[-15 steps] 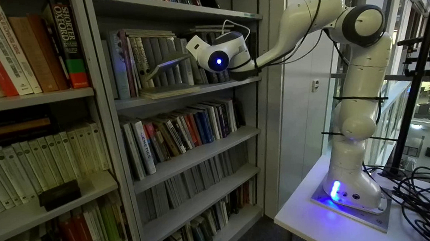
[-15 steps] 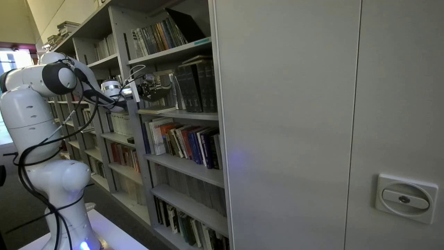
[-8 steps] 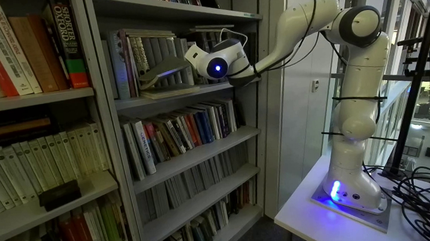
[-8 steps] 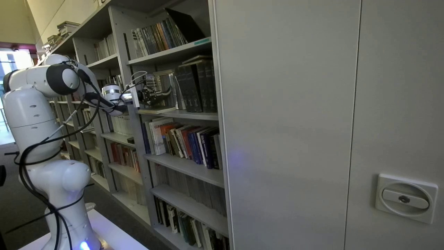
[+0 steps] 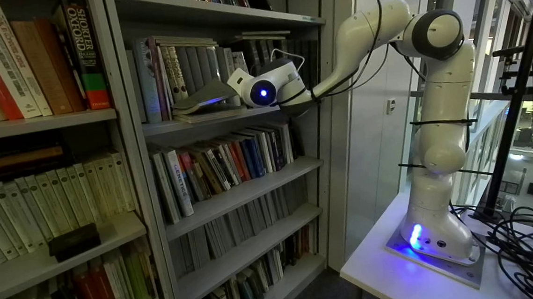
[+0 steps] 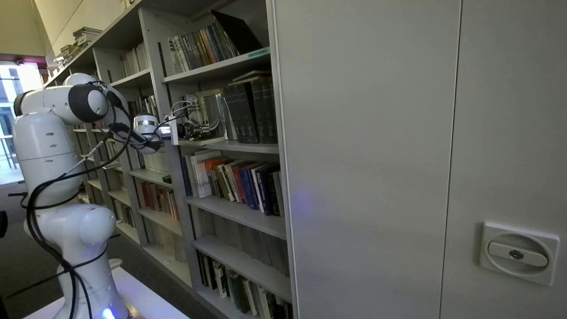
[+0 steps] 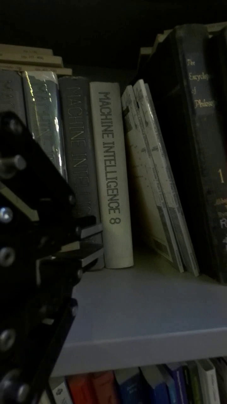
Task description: Remove a book from the top of the upright books and put it on top of the books stacked on the book shelf
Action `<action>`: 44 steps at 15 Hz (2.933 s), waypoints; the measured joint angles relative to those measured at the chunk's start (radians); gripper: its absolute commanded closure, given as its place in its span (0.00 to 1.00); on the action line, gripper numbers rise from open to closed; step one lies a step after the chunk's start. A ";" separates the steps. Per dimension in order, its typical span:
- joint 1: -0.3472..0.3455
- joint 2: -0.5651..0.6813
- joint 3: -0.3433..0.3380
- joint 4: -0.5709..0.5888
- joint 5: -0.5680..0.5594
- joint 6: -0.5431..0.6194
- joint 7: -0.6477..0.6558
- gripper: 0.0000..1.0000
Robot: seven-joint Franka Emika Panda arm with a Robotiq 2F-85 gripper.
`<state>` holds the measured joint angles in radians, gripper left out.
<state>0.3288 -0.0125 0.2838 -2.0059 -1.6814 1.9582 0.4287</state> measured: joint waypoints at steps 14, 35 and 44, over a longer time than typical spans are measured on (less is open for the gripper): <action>0.054 0.107 0.070 0.079 0.270 -0.404 0.123 0.97; 0.073 0.218 0.070 0.194 0.013 -0.441 0.082 0.10; 0.076 0.203 0.091 0.290 0.263 -0.371 -0.036 0.00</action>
<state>0.4049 0.1908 0.3753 -1.7161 -1.4184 1.5873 0.3926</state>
